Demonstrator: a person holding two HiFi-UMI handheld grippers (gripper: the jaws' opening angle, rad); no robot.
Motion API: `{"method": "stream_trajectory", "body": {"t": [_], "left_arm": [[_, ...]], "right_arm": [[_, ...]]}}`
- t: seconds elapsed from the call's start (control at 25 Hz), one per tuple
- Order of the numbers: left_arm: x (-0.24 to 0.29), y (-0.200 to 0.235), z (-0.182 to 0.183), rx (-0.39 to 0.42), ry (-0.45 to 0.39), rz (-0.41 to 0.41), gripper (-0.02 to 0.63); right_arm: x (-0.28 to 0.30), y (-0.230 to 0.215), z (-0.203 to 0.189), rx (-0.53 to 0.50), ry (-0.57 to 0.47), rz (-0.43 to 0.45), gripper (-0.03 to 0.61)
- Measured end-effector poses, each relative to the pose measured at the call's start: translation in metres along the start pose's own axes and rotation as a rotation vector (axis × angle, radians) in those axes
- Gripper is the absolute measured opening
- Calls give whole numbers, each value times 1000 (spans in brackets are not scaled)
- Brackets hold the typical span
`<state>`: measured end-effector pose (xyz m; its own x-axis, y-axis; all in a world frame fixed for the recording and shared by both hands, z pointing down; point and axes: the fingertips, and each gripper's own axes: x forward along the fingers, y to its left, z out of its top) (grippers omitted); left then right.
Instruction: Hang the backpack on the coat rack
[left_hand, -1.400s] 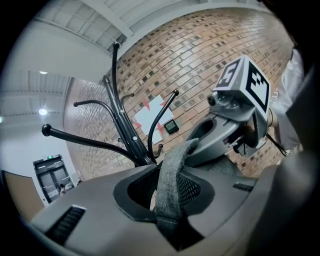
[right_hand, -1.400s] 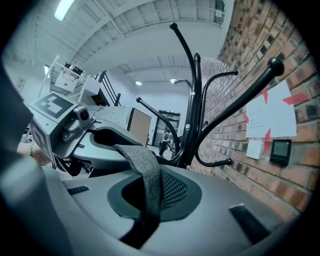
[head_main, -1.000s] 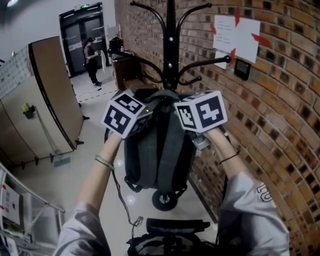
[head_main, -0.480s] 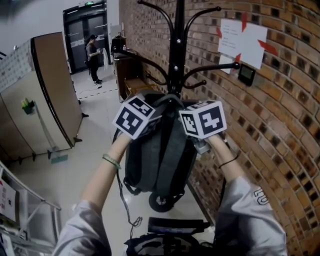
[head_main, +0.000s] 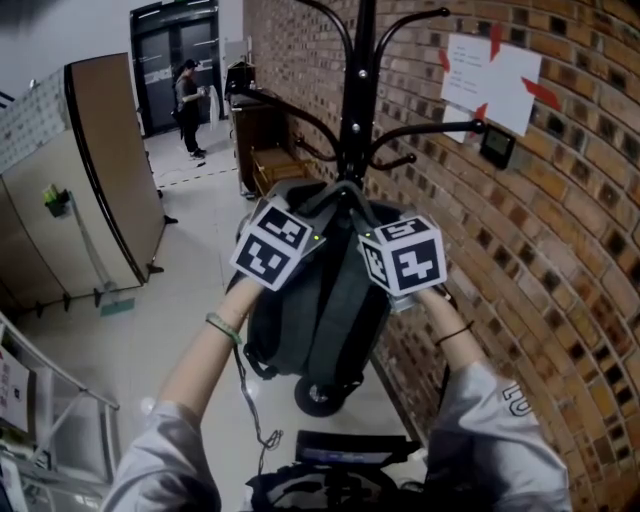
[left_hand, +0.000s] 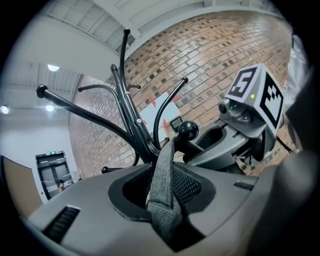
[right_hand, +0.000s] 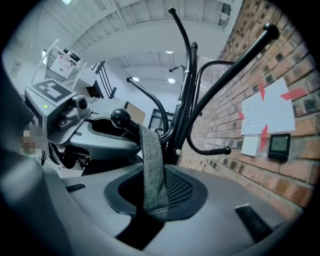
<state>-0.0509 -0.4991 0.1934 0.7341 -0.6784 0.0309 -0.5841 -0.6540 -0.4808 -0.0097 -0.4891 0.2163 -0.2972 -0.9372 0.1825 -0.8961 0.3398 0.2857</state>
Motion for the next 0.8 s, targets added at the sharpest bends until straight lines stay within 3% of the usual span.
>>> {"method": "stream_trajectory", "body": {"t": [0.28,0.52,0.8], "left_arm": [[-28,3,1,52,47,44,112],[-58,-2,-13,-26,71,66,107],[-92,-47,-48,-111,113,86,107]], "right_arm": [[-11,-1,1,19,6,-20,114],[-34,-7,-5,43,-13,-86,129],[-77,18,-24,119,-75,44,128]]}}
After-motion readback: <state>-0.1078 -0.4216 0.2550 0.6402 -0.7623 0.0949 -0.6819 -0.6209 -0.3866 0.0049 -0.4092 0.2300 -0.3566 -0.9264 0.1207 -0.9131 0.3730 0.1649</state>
